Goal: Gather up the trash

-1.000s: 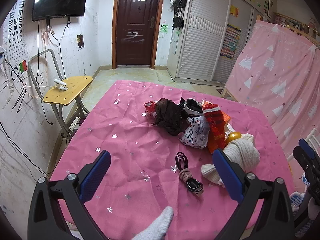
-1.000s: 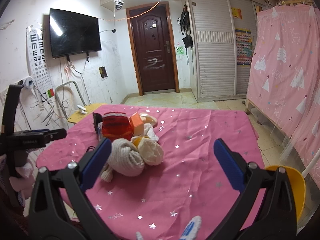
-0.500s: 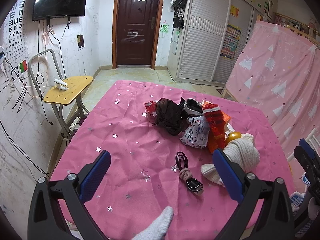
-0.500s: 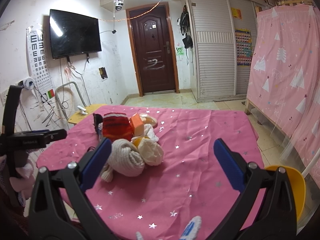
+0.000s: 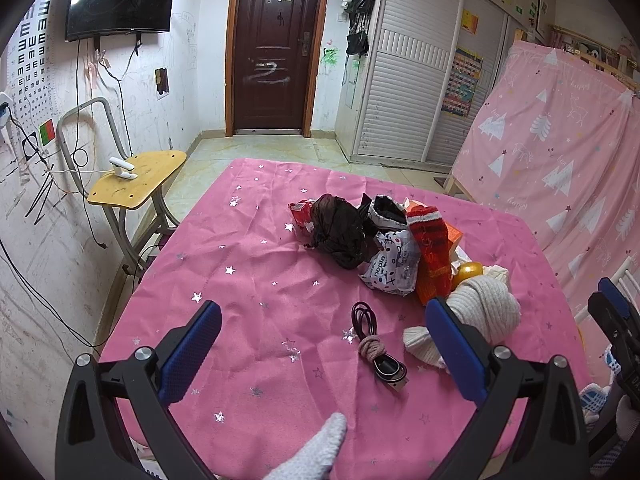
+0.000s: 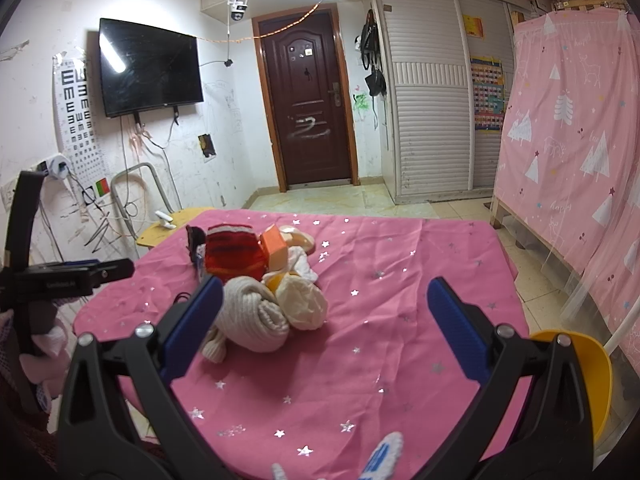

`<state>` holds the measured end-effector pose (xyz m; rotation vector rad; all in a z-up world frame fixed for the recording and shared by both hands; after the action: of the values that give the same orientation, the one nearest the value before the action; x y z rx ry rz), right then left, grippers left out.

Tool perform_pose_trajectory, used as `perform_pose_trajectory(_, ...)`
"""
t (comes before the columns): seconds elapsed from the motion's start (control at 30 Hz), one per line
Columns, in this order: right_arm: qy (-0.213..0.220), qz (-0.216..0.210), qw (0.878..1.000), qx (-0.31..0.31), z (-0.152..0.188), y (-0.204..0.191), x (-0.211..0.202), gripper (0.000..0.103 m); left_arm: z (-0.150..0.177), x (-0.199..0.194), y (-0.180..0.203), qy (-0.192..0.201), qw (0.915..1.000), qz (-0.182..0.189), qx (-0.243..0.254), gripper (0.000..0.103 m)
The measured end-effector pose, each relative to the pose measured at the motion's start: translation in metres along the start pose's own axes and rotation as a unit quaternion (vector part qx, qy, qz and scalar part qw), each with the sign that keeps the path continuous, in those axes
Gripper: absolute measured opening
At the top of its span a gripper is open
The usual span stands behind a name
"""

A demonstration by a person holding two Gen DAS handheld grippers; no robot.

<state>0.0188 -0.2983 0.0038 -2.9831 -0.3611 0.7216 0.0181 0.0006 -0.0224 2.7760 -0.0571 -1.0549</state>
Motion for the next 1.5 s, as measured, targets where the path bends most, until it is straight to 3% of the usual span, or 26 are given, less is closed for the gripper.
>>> perform_pose_trajectory(0.37, -0.005, -0.006, 1.0, -0.002, 0.007, -0.007, 0.002, 0.098, 0.004, 0.006, 0.002, -0.008, 1.0, 0.002, 0.003, 0.094)
perform_pose_trajectory(0.77, -0.047, -0.06, 0.996, -0.04, 0.02, -0.053, 0.026, 0.098, 0.033, 0.043, 0.03, -0.1, 0.9924, 0.053, 0.049, 0.094)
perform_pose_trajectory(1.1, -0.102, -0.074, 0.991, -0.034, 0.026, -0.06, 0.059, 0.098, 0.034, 0.08, 0.022, -0.138, 0.9897, 0.027, 0.029, 0.092)
perform_pose_trajectory(1.17, -0.109, -0.074, 0.991, -0.032, 0.028, -0.06, 0.064, 0.098, 0.032, 0.086, 0.019, -0.141, 0.9894, 0.02, 0.028, 0.088)
perform_pose_trajectory(1.3, -0.126, -0.077, 0.989, -0.023, 0.029, -0.059, 0.074, 0.098, 0.023, 0.089, 0.017, -0.136, 0.9901, -0.003, 0.035, 0.059)
perform_pose_trajectory(1.43, -0.139, -0.08, 0.987, -0.022, 0.031, -0.06, 0.08, 0.098, 0.017, 0.09, 0.02, -0.136, 0.9894, -0.003, 0.05, 0.046)
perform_pose_trajectory(1.5, -0.148, -0.081, 0.985, -0.025, 0.034, -0.06, 0.082, 0.098, 0.018, 0.085, 0.028, -0.132, 0.9889, -0.005, 0.068, 0.031)
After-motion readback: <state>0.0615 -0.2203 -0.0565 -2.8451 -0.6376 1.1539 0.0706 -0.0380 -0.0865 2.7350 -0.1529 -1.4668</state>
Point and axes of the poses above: each gripper's, at about its wrist camera, not at the fingertips, and x roughly the way its jaws point, y to its right, z to its underside, the point moved 3 cm from there along x, roughly the way its jaws point, and after that the axes turned 5 degrees about z, right-handed, at the moved point
